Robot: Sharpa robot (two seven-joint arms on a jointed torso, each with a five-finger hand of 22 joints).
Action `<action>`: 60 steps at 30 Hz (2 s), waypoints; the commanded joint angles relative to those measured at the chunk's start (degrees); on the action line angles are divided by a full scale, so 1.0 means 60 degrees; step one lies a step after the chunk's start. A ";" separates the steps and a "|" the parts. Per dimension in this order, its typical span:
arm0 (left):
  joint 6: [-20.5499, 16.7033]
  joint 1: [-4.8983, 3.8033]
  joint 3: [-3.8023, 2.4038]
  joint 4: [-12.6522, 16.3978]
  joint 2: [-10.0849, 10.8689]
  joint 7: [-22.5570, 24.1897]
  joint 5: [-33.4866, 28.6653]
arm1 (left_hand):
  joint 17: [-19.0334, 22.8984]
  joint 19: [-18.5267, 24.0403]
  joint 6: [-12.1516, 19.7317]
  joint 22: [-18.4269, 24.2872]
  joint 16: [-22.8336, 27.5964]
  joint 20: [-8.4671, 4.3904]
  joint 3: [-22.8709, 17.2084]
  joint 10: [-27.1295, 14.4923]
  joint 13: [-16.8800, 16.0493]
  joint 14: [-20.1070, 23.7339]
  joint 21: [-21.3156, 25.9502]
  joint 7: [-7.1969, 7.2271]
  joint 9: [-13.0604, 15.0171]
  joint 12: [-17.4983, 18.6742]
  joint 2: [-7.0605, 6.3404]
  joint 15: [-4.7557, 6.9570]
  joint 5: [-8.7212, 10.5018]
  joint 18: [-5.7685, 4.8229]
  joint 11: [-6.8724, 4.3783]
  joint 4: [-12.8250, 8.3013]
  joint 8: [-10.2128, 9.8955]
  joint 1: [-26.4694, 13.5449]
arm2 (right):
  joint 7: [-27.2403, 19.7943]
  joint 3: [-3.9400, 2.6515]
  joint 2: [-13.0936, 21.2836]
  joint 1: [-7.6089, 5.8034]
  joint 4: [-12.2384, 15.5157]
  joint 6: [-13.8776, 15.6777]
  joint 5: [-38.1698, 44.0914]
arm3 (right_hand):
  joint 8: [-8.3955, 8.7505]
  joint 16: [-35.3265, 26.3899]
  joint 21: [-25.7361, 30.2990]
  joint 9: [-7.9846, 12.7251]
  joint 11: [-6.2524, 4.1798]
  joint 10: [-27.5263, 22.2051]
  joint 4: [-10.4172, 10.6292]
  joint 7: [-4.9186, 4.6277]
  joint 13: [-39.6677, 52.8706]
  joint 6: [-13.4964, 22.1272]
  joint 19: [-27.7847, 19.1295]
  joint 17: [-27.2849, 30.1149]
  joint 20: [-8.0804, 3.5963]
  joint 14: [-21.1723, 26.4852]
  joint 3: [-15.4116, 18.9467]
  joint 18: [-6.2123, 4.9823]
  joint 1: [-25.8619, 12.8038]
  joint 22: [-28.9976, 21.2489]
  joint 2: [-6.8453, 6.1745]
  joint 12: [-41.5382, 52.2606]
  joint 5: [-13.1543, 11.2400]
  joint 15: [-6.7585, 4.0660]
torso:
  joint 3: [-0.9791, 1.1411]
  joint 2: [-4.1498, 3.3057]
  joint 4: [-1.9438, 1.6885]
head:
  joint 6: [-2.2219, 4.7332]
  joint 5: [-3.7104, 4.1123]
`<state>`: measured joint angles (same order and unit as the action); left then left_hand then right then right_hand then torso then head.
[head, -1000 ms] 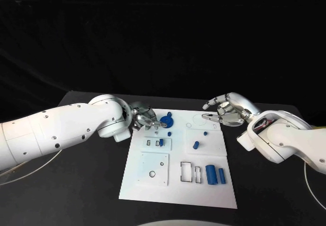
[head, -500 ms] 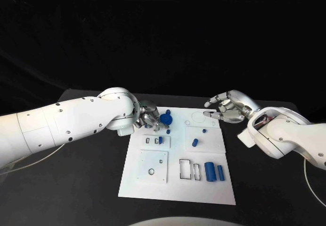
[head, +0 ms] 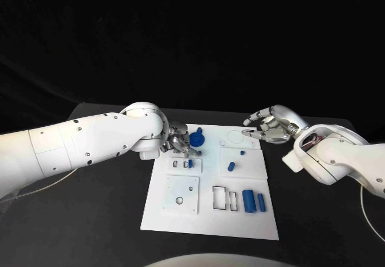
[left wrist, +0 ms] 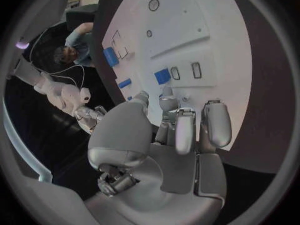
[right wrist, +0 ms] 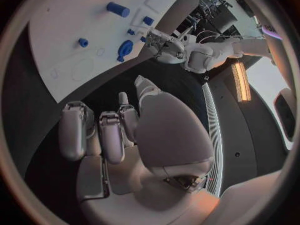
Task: Assemble the parts on the task board
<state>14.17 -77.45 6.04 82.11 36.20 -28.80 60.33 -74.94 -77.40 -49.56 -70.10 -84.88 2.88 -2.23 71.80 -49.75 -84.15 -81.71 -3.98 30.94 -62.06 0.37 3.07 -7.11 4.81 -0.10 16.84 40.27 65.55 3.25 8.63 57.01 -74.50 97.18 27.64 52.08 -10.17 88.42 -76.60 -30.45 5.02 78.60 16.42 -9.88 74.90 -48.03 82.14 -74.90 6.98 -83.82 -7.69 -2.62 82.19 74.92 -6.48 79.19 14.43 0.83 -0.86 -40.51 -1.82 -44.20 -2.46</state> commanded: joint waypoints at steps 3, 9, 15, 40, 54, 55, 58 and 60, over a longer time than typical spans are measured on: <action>0.0442 -0.0012 0.0055 -0.0050 -0.0080 -0.0084 0.0076 | -0.0973 -0.0069 0.0114 -0.0024 -0.0069 0.0010 0.0063 0.0004 -0.0019 -0.0630 -0.0058 -0.0020 0.0042 -0.0051 0.0077 0.0066 -0.0057 -0.0123 0.0007 -0.0004 0.0043 0.0041 | 0.0033 0.0002 -0.0030 0.0002 -0.0035 -0.0101 0.0046 | -0.0035 -0.0037 0.0029 0.0009 0.0013 0.0004 0.0012 -0.0009 0.0296 0.0051 -0.0069 -0.1805 -0.0009 -0.0845 -0.0012 -0.0137 -0.0102 0.1131 -0.0026 0.0034 0.0051 0.0012 | -0.0022 0.0002 0.0012 | -0.0007 -0.0018; 0.0490 -0.0009 0.0119 -0.0106 -0.0117 -0.0092 0.0043 | -0.1019 -0.0072 0.0164 -0.0042 -0.0100 0.0013 0.0099 -0.0038 -0.0017 -0.0636 -0.0070 -0.0030 0.0096 -0.0064 0.0013 0.0059 -0.0057 -0.0126 0.0015 -0.0007 0.0053 0.0163 | 0.0039 0.0003 -0.0039 0.0003 -0.0066 -0.0075 0.0051 | -0.0039 -0.0041 0.0029 0.0008 0.0012 0.0011 0.0013 -0.0008 0.0300 0.0048 -0.0068 -0.1796 -0.0009 -0.0843 -0.0016 -0.0137 -0.0106 0.1132 -0.0023 0.0039 0.0069 0.0012 | -0.0011 0.0003 0.0010 | -0.0023 -0.0014; 0.0499 -0.0007 0.0141 -0.0122 -0.0126 -0.0096 0.0031 | -0.1023 -0.0073 0.0165 -0.0046 -0.0104 0.0014 0.0101 -0.0042 -0.0026 -0.0637 -0.0072 -0.0032 0.0107 -0.0073 0.0033 0.0057 -0.0059 -0.0126 0.0018 0.0006 0.0058 0.0161 | 0.0050 0.0005 -0.0048 0.0004 -0.0082 -0.0063 0.0055 | -0.0039 -0.0041 0.0029 0.0008 0.0012 0.0011 0.0013 -0.0008 0.0300 0.0048 -0.0068 -0.1796 -0.0009 -0.0843 -0.0016 -0.0137 -0.0106 0.1132 -0.0023 0.0039 0.0069 0.0012 | -0.0009 -0.0002 0.0004 | -0.0038 -0.0026; 0.0814 0.0008 0.0157 -0.0229 -0.0256 -0.0139 -0.0094 | -0.1048 -0.0083 0.0244 -0.0102 -0.0132 0.0029 0.0007 -0.0118 -0.0035 -0.0634 -0.0101 -0.0043 0.0219 -0.0108 0.0139 0.0043 -0.0101 -0.0134 0.0027 -0.0010 0.0067 0.0449 | 0.0068 0.0011 -0.0076 0.0024 -0.0124 -0.0068 0.0058 | -0.0058 -0.0045 0.0042 0.0005 0.0008 0.0020 0.0016 -0.0003 0.0302 0.0031 -0.0073 -0.1787 -0.0010 -0.0841 -0.0025 -0.0140 -0.0126 0.1126 -0.0017 0.0045 0.0115 0.0009 | -0.0006 -0.0005 0.0003 | -0.0146 -0.0024; 0.0875 0.0018 0.0158 -0.0307 -0.0326 -0.0151 -0.0197 | -0.1052 -0.0077 0.0302 -0.0132 -0.0147 0.0040 -0.0304 -0.0170 -0.0041 -0.0628 -0.0117 -0.0039 0.0297 -0.0134 0.0277 0.0042 -0.0118 -0.0135 0.0025 -0.0012 0.0028 0.0798 | 0.0062 0.0012 -0.0090 0.0030 -0.0131 -0.0080 0.0054 | -0.0062 -0.0049 0.0048 0.0005 0.0007 0.0017 0.0016 -0.0002 0.0296 0.0027 -0.0075 -0.1779 -0.0011 -0.0839 -0.0030 -0.0141 -0.0130 0.1124 -0.0012 0.0041 0.0132 0.0008 | -0.0002 -0.0007 0.0009 | -0.0193 -0.0023; 0.0884 0.0018 0.0158 -0.0309 -0.0327 -0.0151 -0.0206 | -0.1054 -0.0072 0.0307 -0.0128 -0.0149 0.0040 -0.0348 -0.0173 -0.0045 -0.0628 -0.0116 -0.0038 0.0304 -0.0139 0.0283 0.0043 -0.0120 -0.0134 0.0024 -0.0012 0.0022 0.0834 | 0.0064 0.0012 -0.0090 0.0031 -0.0132 -0.0084 0.0052 | -0.0062 -0.0049 0.0048 0.0005 0.0007 0.0017 0.0016 -0.0002 0.0296 0.0027 -0.0075 -0.1779 -0.0011 -0.0839 -0.0030 -0.0141 -0.0130 0.1124 -0.0012 0.0041 0.0132 0.0008 | -0.0001 -0.0006 0.0008 | -0.0197 -0.0019; 0.0918 0.0018 0.0158 -0.0312 -0.0324 -0.0152 -0.0228 | -0.1061 -0.0066 0.0339 -0.0146 -0.0161 0.0039 -0.0727 -0.0209 -0.0038 -0.0627 -0.0124 -0.0031 0.0347 -0.0143 0.0271 0.0049 -0.0121 -0.0135 0.0017 -0.0015 -0.0026 0.1110 | 0.0071 0.0013 -0.0087 0.0033 -0.0133 -0.0092 0.0047 | -0.0070 -0.0041 0.0026 0.0004 0.0005 0.0023 0.0016 0.0000 0.0300 0.0023 -0.0059 -0.1800 -0.0012 -0.0844 -0.0040 -0.0135 -0.0138 0.1139 -0.0004 0.0046 0.0160 0.0006 | -0.0002 -0.0011 0.0008 | -0.0208 -0.0020; 0.0933 0.0018 0.0158 -0.0317 -0.0322 -0.0153 -0.0245 | -0.1056 -0.0058 0.0348 -0.0148 -0.0163 0.0037 -0.0998 -0.0225 -0.0035 -0.0624 -0.0125 -0.0027 0.0372 -0.0145 0.0227 0.0053 -0.0124 -0.0134 0.0011 -0.0019 -0.0055 0.1256 | 0.0073 0.0013 -0.0087 0.0034 -0.0134 -0.0093 0.0045 | -0.0070 -0.0041 0.0026 0.0004 0.0005 0.0023 0.0016 0.0000 0.0300 0.0023 -0.0059 -0.1800 -0.0012 -0.0844 -0.0040 -0.0135 -0.0138 0.1139 -0.0004 0.0046 0.0160 0.0006 | -0.0003 -0.0012 0.0011 | -0.0212 -0.0027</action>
<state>18.56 -77.34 6.99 80.19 34.40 -29.65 59.63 -74.91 -77.60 -47.86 -71.00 -85.61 3.09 -7.76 70.94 -49.99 -84.14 -82.16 -4.04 33.12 -62.73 1.70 3.06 -7.53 4.82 -0.10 16.75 40.11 72.68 3.64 8.70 56.52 -74.35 96.37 27.66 52.09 -10.39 88.42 -76.60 -30.44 5.02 78.61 16.42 -9.88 74.92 -48.04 82.14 -74.92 6.98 -83.82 -7.69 -2.62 81.72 74.93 -6.48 79.20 15.20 0.83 -0.86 -40.55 -1.77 -45.42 -2.58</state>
